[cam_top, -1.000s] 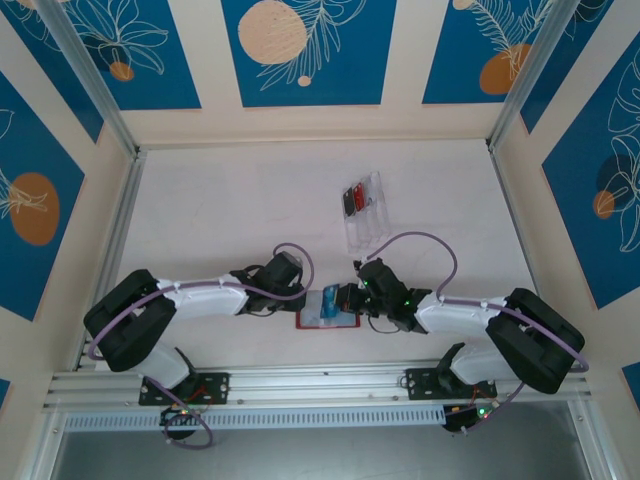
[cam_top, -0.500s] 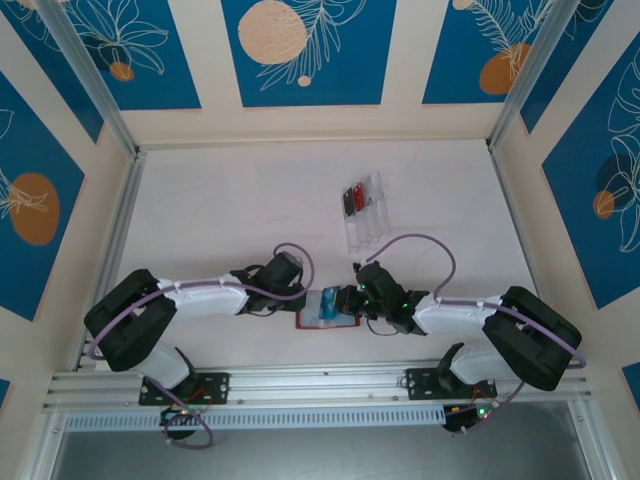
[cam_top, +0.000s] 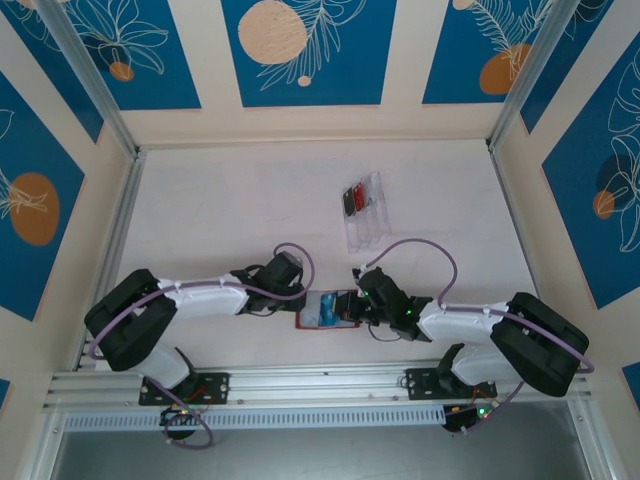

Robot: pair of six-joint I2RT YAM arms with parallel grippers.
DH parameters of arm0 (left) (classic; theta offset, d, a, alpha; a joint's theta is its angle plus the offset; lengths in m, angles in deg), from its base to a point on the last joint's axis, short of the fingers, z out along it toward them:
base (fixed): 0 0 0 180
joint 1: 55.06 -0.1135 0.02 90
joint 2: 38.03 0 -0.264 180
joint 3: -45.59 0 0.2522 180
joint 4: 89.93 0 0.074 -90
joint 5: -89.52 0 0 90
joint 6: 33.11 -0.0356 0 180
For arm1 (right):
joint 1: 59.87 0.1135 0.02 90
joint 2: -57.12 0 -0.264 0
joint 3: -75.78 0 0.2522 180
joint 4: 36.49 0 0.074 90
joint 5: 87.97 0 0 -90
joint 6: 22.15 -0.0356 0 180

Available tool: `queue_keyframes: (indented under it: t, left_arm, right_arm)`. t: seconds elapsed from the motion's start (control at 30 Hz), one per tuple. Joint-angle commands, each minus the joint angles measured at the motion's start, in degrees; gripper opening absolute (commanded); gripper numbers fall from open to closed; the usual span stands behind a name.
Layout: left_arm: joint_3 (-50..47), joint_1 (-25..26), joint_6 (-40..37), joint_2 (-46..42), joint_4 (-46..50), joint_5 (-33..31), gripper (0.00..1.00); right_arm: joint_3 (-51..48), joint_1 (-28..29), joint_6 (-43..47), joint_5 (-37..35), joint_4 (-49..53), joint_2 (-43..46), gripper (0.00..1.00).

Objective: Put the credit cards into the card holder

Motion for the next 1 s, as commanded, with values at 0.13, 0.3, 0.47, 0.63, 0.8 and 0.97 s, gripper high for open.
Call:
queue_keyframes:
  t: [0.13, 0.3, 0.47, 0.63, 0.8, 0.97]
  left_arm:
    - [-0.8, 1.2, -1.0, 2.6, 4.2, 0.8, 0.21]
    - [-0.9, 1.2, -0.9, 2.5, 4.2, 0.8, 0.2]
    - [-1.0, 1.2, -1.0, 2.4, 4.3, 0.8, 0.21]
    - [-1.0, 1.2, -1.0, 2.4, 4.3, 0.8, 0.21]
    - [-0.6, 1.2, -1.1, 2.8, 4.3, 0.9, 0.21]
    - [-0.6, 1.2, -1.0, 2.8, 4.4, 0.9, 0.21]
  right_arm:
    - [-1.2, 0.6, 1.2, 1.4, 0.1, -2.3, 0.0]
    - [0.1, 0.3, 1.5, 1.0, 0.0, -4.4, 0.0]
    - [0.6, -1.2, 1.8, 0.6, 0.9, -4.6, 0.0]
    - [0.9, -2.4, 1.7, -0.5, 2.4, -4.1, 0.0]
    - [2.2, -2.0, 1.5, 0.2, 1.0, -6.9, 0.0]
    - [2.8, -1.0, 0.8, 0.6, -0.7, -9.5, 0.0]
